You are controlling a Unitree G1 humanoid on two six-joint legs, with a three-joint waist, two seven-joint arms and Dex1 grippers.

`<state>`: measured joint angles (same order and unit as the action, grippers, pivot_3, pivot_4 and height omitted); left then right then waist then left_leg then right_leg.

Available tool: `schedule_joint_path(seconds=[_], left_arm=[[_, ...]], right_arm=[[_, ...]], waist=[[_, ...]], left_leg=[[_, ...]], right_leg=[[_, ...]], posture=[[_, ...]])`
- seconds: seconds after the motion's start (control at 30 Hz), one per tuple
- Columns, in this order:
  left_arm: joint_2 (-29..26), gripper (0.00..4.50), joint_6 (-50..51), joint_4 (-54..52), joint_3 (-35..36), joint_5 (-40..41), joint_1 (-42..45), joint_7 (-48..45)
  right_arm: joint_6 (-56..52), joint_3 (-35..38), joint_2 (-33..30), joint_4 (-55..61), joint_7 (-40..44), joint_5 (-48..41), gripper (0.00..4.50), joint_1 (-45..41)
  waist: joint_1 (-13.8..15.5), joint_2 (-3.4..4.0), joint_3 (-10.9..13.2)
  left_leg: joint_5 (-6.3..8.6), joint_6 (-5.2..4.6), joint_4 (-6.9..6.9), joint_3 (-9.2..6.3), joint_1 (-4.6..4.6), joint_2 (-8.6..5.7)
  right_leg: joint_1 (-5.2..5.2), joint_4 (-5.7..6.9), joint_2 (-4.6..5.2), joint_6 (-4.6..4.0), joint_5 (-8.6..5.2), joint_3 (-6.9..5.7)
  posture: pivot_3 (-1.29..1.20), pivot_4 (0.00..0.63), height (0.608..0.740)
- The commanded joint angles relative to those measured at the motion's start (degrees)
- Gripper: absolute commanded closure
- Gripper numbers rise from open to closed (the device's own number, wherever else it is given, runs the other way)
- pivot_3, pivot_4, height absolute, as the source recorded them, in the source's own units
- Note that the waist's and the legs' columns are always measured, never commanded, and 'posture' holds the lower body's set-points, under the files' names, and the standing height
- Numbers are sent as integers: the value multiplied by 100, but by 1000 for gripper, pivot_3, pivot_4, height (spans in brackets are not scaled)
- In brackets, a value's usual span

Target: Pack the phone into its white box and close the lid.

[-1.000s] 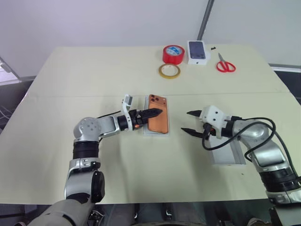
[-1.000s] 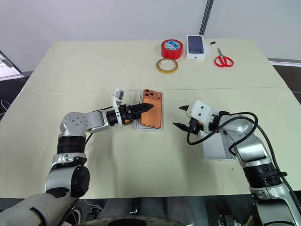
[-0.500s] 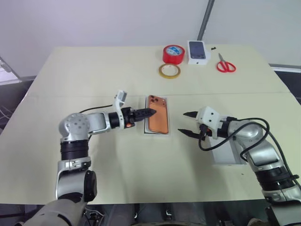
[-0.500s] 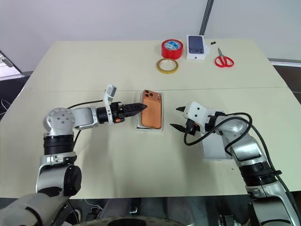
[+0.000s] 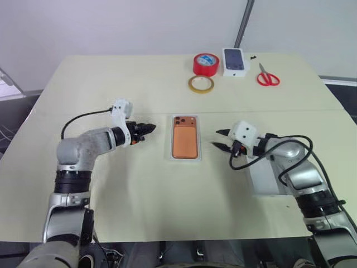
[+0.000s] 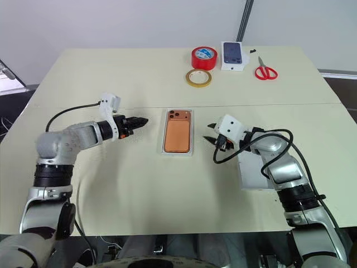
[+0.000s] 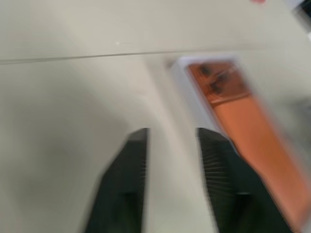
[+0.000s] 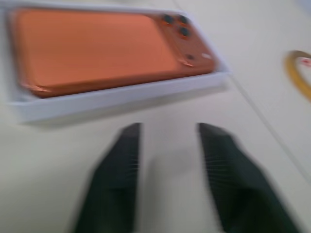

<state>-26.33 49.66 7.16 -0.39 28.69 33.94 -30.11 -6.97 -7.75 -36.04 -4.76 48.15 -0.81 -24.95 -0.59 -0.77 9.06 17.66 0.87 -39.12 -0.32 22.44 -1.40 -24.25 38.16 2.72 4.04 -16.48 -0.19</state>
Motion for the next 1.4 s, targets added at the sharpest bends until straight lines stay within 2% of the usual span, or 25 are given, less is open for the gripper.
schedule_joint_path(seconds=[0.03, 0.13, 0.2, 0.33, 0.47, 0.7, 0.97, 1.13, 1.27, 1.4], left_arm=[[74, 4500, -831, 160, -455, -581, 18, -282], [332, 4500, -904, 397, -556, -626, 74, -433], [328, 4500, -665, 358, -1010, -762, 88, -747], [339, 4500, -314, 319, -1386, -801, 181, -1165], [566, 4500, 204, 237, -1397, -499, 348, -1507], [1011, 4500, 660, -1, -1468, -333, 416, -1818], [1598, 4500, 602, 124, -2090, -521, 482, -2123], [2037, 4500, 341, 451, -2542, -736, 544, -2377], [2510, 4500, 106, 905, -2514, -906, 822, -2391], [2739, 4500, 50, 1100, -2413, -955, 976, -2474]], right_arm=[[253, -158, 128, -106, -232, 296, 4461, -150], [276, -276, 294, -180, -333, 407, 4461, -176], [377, -523, 365, -234, -354, 634, 4461, -187], [397, -716, 523, -184, -304, 694, 4461, -207], [327, -708, 508, 81, -88, 561, 4461, -80], [-121, -267, -246, 1148, 475, 191, 4461, 785], [-796, 481, -944, 2436, 656, -201, 4461, 1995], [-742, 989, -1192, 2390, 663, -241, 4461, 2473], [-580, 1291, -1362, 2261, 716, -238, 4461, 2760], [-579, 1403, -1419, 2264, 769, -275, 4461, 2898]], waist=[[7, 0, 0], [3, 0, 0], [0, 0, 0], [1, 5, -3], [7, 5, -4], [146, 5, -4], [150, 7, -5], [174, 7, -5], [281, 7, -5], [281, 6, -5]], left_leg=[[0, 0, 0, 0, 0, 0], [2, -3, -1, 0, 3, 0], [2, -4, -2, 0, 4, 0], [2, -6, -2, 1, 3, 0], [3, -8, -3, 1, 2, 0], [13, -26, -9, 1, 3, -2], [33, -60, -13, 0, -2, -3], [38, -70, -15, -1, -12, -5], [42, -76, -16, -1, -23, -5], [42, -77, -17, -1, -23, -6]], right_leg=[[0, 0, 0, 0, 0, 0], [0, 0, 1, 0, 0, 0], [-1, 1, 1, 0, 0, 0], [-1, 4, 0, 0, 0, 0], [0, 4, -1, 0, 0, 0], [8, 0, 0, 1, 0, 0], [22, -8, 1, 1, 0, 0], [42, -17, 1, 2, -1, -1], [59, -29, -1, 3, -1, -1], [60, -31, -1, 3, -2, -1]], posture=[[0, 150, 740], [0, 150, 740], [0, 150, 740], [0, 150, 740], [0, 150, 740], [0, 150, 740], [0, 150, 740], [0, 150, 740], [0, 150, 740], [0, 150, 740]])
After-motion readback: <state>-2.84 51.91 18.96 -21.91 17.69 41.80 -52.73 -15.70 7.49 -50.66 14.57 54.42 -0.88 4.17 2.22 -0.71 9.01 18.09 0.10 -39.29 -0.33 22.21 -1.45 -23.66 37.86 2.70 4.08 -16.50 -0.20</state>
